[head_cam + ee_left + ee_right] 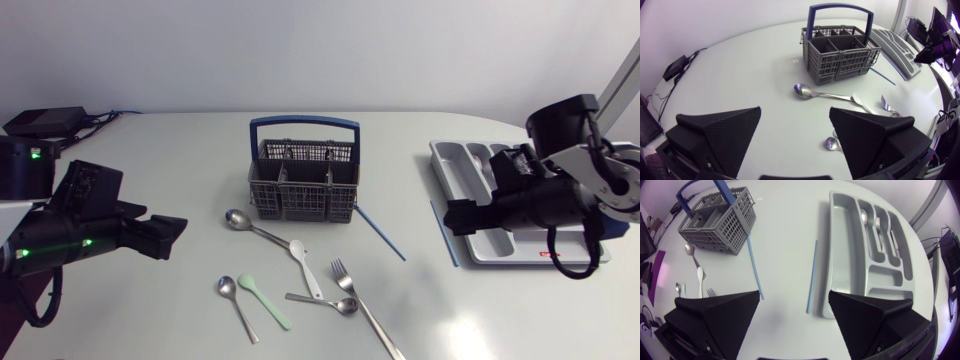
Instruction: Unload the cutlery basket into the drawer organizer.
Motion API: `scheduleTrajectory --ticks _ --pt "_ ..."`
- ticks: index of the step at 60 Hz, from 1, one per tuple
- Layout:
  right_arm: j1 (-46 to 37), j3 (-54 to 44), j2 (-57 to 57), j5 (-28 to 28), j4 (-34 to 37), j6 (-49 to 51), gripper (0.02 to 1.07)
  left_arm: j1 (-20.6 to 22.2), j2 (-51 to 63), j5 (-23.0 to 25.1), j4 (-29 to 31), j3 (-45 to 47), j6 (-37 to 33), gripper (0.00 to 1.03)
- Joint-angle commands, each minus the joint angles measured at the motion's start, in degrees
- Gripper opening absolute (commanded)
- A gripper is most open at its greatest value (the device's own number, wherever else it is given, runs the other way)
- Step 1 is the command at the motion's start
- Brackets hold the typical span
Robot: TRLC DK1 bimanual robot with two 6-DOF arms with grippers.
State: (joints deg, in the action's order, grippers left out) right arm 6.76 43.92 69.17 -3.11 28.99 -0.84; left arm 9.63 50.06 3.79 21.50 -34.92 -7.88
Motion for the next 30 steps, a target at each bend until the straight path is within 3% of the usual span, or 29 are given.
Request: scheduleTrajectory --ticks 1,9,14,17,23,30 --pt "-0.8 2.5 5.2 -0.5 1.3 0.1 0.92 1.4 2.5 -0.3 1.0 -3.2 -1.9 0.96" --pt "-1.3 4.7 11.4 0.1 1.8 0.4 0.77 4.3 5.1 -0.3 1.0 -4.1 -2.5 0.96" --pt "-1.3 6.3 15.8 0.2 1.2 0.3 0.56 6.7 6.2 -0.4 0.7 -4.4 -2.4 0.96" --pt "-1.5 7.1 18.1 0.4 1.1 0.4 0.51 7.9 6.7 -0.4 0.4 -4.5 -2.4 0.96" --pt "-1.4 7.9 21.9 5.0 -0.4 0.1 0.48 9.3 7.4 -0.5 0.3 -4.8 -2.1 0.96" --pt "-1.4 9.2 25.2 6.5 -1.0 -0.1 0.48 9.6 7.6 -0.5 0.0 -4.8 -2.1 0.96"
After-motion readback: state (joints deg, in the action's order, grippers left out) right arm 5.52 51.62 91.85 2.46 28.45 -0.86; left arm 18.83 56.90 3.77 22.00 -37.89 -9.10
